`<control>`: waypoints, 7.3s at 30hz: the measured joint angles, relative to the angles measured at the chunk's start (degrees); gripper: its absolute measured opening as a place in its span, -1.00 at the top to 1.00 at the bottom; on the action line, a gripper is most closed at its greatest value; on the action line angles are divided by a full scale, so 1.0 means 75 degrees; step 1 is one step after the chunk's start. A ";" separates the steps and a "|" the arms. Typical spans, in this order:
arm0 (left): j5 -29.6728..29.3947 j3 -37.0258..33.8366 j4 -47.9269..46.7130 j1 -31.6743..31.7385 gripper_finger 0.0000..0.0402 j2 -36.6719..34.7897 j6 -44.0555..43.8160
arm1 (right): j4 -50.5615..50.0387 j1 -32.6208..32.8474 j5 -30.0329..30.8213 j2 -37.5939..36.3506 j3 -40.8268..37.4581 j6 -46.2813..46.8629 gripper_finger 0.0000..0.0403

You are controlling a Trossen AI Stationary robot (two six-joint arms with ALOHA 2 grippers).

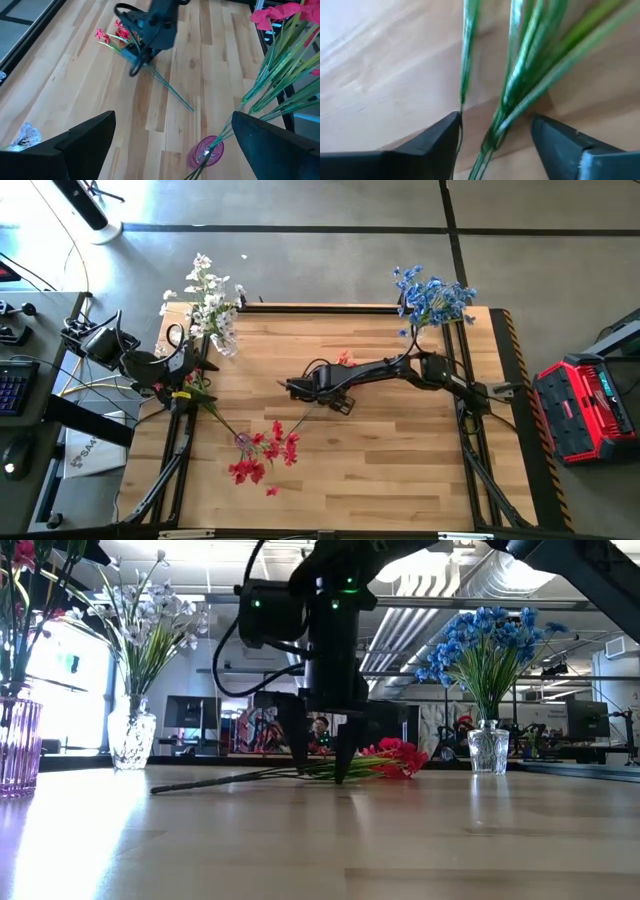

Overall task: Sort flowers into vase by color
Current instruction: Put the red flowers into the purple vase, then return to Home Position

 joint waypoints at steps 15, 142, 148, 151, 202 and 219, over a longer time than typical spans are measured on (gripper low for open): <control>-0.0592 0.0000 0.0021 0.0000 -0.92 0.0003 -0.0550 | 0.0259 -0.0198 0.0366 0.0015 0.0384 -0.2096 0.91; -0.1209 0.3741 -0.1030 -0.0006 -0.72 0.0875 0.0414 | 0.8278 0.1362 -0.0870 0.0691 0.3226 -1.4287 0.19; -0.1217 0.4571 -0.1420 -0.0006 -0.44 0.0702 0.0216 | 0.7726 0.1338 -0.0263 0.0201 0.3235 -1.4232 0.32; -0.1126 0.4677 -0.1547 -0.0006 -0.30 0.0610 0.0130 | 0.7217 0.1336 -0.0183 0.0098 0.3236 -1.4359 0.43; 0.2838 0.0853 -0.2069 0.2716 1.00 -0.4220 0.0837 | 0.0849 0.1096 0.2261 -0.3506 0.3215 -1.4022 1.00; 0.3814 0.1167 -0.1742 0.4162 1.00 -0.4547 0.4269 | 0.1942 0.1207 0.1444 -0.4401 0.3212 -1.4636 1.00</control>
